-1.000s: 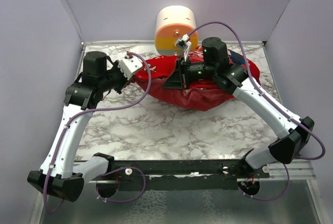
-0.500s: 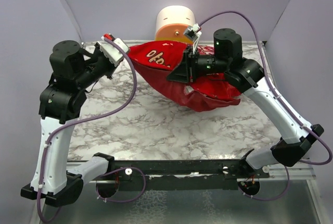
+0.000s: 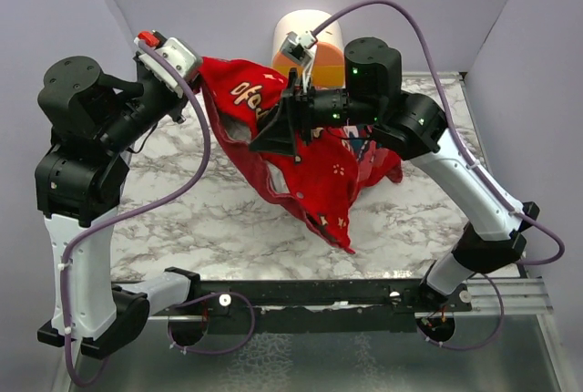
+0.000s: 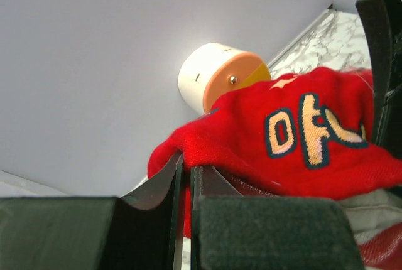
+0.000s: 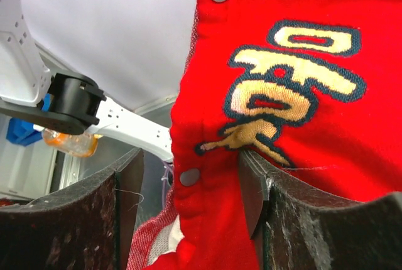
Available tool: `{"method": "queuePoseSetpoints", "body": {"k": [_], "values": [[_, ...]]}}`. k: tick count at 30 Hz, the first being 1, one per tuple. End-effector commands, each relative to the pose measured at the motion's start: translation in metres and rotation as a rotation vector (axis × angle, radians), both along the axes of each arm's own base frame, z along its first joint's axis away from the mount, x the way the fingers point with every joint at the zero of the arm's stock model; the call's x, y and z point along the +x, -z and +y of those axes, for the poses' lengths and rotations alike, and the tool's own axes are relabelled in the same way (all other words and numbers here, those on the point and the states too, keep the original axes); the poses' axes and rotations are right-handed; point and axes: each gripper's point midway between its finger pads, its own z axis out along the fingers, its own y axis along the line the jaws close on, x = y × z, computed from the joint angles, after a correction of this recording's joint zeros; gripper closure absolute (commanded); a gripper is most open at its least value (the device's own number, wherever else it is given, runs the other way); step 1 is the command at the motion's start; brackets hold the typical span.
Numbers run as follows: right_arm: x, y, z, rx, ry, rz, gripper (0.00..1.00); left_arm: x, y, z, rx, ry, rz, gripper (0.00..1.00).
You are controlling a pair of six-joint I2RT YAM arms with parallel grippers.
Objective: Remove the pillowcase from the pillow
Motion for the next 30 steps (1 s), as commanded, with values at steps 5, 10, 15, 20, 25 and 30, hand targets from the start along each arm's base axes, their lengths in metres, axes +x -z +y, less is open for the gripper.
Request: {"method": "queuePoseSetpoints", "body": {"k": [5, 10, 15, 20, 25, 30], "values": [[0.04, -0.004, -0.006, -0.069, 0.314, -0.116, 0.39, -0.024, -0.044, -0.01, -0.085, 0.084, -0.127, 1.0], [0.041, 0.0, -0.003, -0.149, 0.454, -0.235, 0.38, -0.02, -0.037, -0.014, -0.093, 0.102, -0.095, 1.0], [0.041, -0.013, -0.004, -0.179, 0.587, -0.358, 0.39, -0.017, -0.031, -0.023, -0.109, 0.144, -0.047, 1.0], [0.045, -0.028, -0.014, -0.199, 0.746, -0.507, 0.46, -0.015, -0.026, -0.03, -0.129, 0.173, -0.007, 1.0], [0.044, -0.014, -0.001, -0.279, 0.775, -0.602, 0.46, -0.012, -0.025, -0.034, -0.144, 0.188, 0.012, 1.0], [0.051, -0.007, 0.004, -0.317, 0.806, -0.654, 0.52, -0.013, -0.029, -0.034, -0.152, 0.191, 0.004, 1.0]]}}
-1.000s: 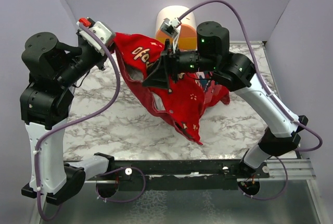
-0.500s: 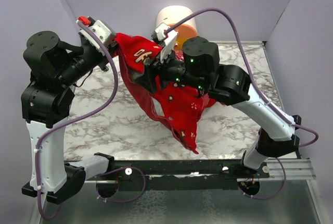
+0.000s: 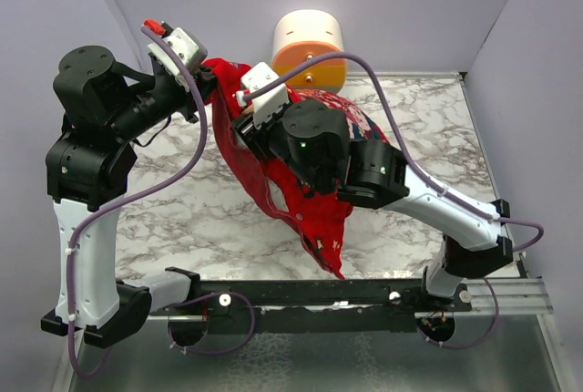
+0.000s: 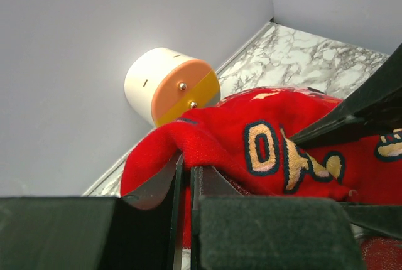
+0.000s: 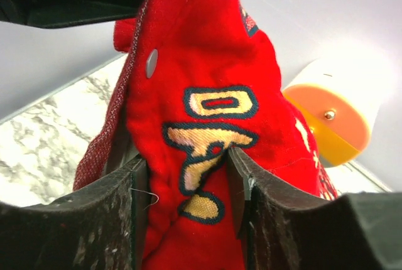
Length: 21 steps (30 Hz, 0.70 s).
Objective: Remove the pillowcase from the pillow
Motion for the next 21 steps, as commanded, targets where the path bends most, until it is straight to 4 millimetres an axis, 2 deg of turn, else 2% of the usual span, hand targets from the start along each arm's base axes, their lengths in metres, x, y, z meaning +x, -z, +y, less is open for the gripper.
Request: {"method": "queuePoseSetpoints", "body": {"k": [1, 3, 4, 6, 7, 9, 10, 12, 16, 21], "values": [[0.016, -0.001, -0.003, -0.045, 0.108, -0.088, 0.56, -0.013, -0.038, -0.005, -0.058, 0.048, -0.124, 1.0], [0.019, -0.011, -0.004, -0.016, 0.121, -0.124, 0.69, -0.014, -0.04, -0.005, -0.06, 0.047, -0.128, 1.0], [0.021, -0.019, -0.006, 0.004, 0.137, -0.149, 0.81, -0.015, -0.039, -0.004, -0.059, 0.042, -0.129, 1.0], [0.023, -0.038, -0.008, 0.05, 0.153, -0.202, 0.97, -0.015, -0.039, -0.001, -0.061, 0.027, -0.13, 0.99], [0.022, -0.048, -0.008, 0.078, 0.147, -0.218, 0.99, -0.015, -0.036, 0.0, -0.062, 0.016, -0.125, 0.86], [0.021, -0.061, -0.003, 0.109, 0.125, -0.229, 0.99, -0.016, -0.028, 0.004, -0.066, -0.008, -0.103, 0.42], [0.02, -0.063, -0.001, 0.117, 0.114, -0.224, 0.99, -0.018, -0.021, 0.006, -0.075, -0.021, -0.079, 0.31], [0.019, -0.061, 0.007, 0.111, 0.092, -0.21, 0.99, -0.022, -0.004, 0.008, -0.084, -0.031, -0.03, 0.2], [0.016, -0.048, 0.021, 0.112, 0.055, -0.174, 0.99, -0.028, 0.024, 0.013, -0.128, -0.074, 0.052, 0.15], [0.015, -0.041, 0.032, 0.132, 0.033, -0.14, 0.99, -0.028, 0.024, 0.028, -0.228, -0.18, 0.061, 0.14]]}}
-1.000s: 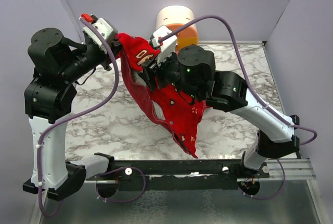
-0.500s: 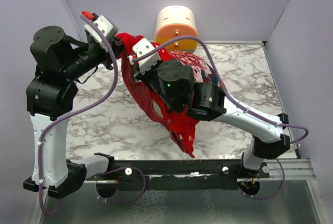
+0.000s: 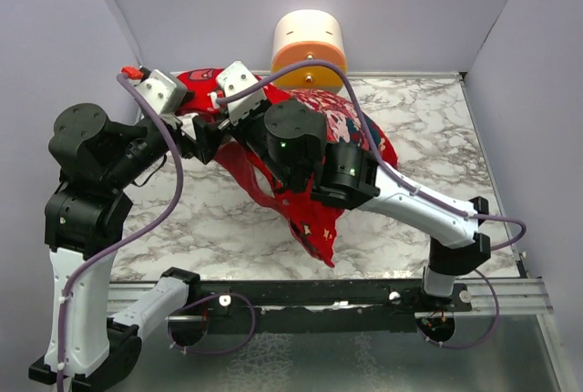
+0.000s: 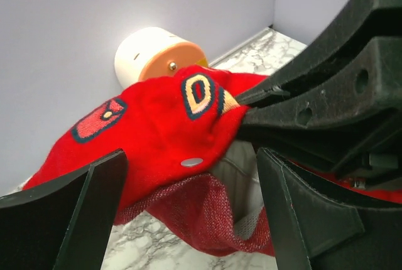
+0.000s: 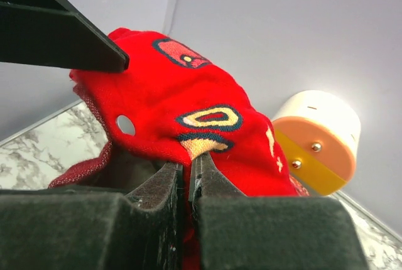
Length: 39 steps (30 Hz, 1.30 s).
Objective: Remove the pillowcase from the pillow
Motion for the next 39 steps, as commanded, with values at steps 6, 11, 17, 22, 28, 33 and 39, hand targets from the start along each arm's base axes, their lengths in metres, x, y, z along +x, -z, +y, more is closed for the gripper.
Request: {"method": "queuePoseSetpoints", "body": {"k": [6, 11, 17, 22, 28, 33, 39], "values": [[0.002, -0.02, 0.013, 0.113, -0.019, 0.017, 0.99, -0.016, -0.04, 0.015, -0.14, -0.088, -0.069, 0.14], [0.01, -0.022, 0.015, 0.159, -0.025, 0.047, 0.99, -0.011, -0.007, 0.027, -0.081, -0.158, 0.008, 0.15], [0.012, -0.017, 0.017, 0.203, -0.063, 0.106, 0.99, 0.002, 0.045, 0.047, -0.058, -0.301, 0.09, 0.18], [0.009, -0.011, 0.02, 0.221, -0.098, 0.148, 0.99, 0.013, 0.048, 0.057, -0.106, -0.383, 0.103, 0.23], [0.006, -0.004, 0.014, 0.223, -0.101, 0.165, 0.99, 0.018, 0.037, 0.061, -0.197, -0.43, 0.107, 0.34], [0.007, 0.008, 0.013, 0.216, -0.093, 0.18, 0.99, 0.0, 0.032, 0.027, -0.266, -0.238, 0.188, 0.41], [0.012, 0.002, 0.012, 0.233, -0.085, 0.178, 0.99, 0.007, 0.076, 0.034, -0.135, -0.278, 0.278, 0.49]]}}
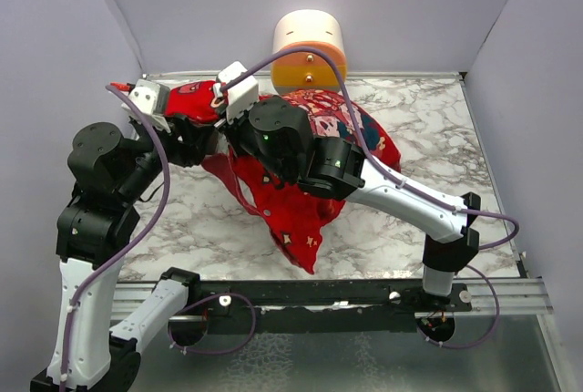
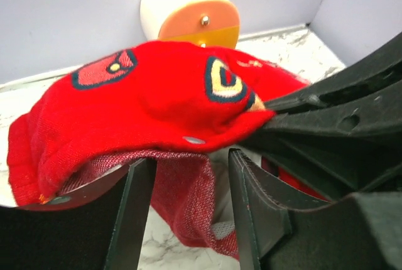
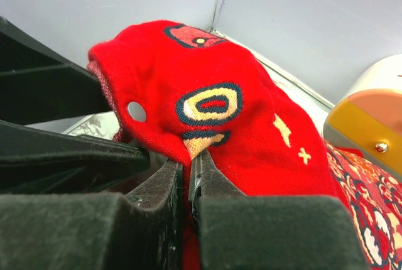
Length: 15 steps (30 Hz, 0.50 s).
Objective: Remove the pillowcase from the pillow
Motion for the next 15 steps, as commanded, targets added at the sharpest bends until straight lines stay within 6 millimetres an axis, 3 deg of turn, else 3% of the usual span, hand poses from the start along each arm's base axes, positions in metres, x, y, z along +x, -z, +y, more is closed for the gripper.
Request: {"method": "queuePoseSetpoints", "body": {"k": [1, 3, 7, 13, 15], "values": [[0.009, -0.05, -0.023, 0.138, 0.043, -0.038, 0.99, 0.002, 0.033, 0.005, 0.074, -0.008, 0.092, 0.5], [0.01, -0.054, -0.025, 0.149, 0.045, -0.041, 0.99, 0.003, 0.048, 0.009, 0.104, -0.027, 0.122, 0.5], [0.012, -0.058, -0.025, 0.154, 0.047, -0.045, 0.99, 0.007, 0.055, 0.02, 0.125, -0.083, 0.127, 0.53], [0.023, -0.067, -0.043, 0.184, 0.093, -0.048, 0.99, 0.015, 0.044, 0.061, 0.208, -0.295, 0.045, 0.81], [0.024, -0.072, -0.05, 0.203, 0.103, -0.05, 0.99, 0.016, 0.052, 0.068, 0.232, -0.333, 0.052, 0.89]]}}
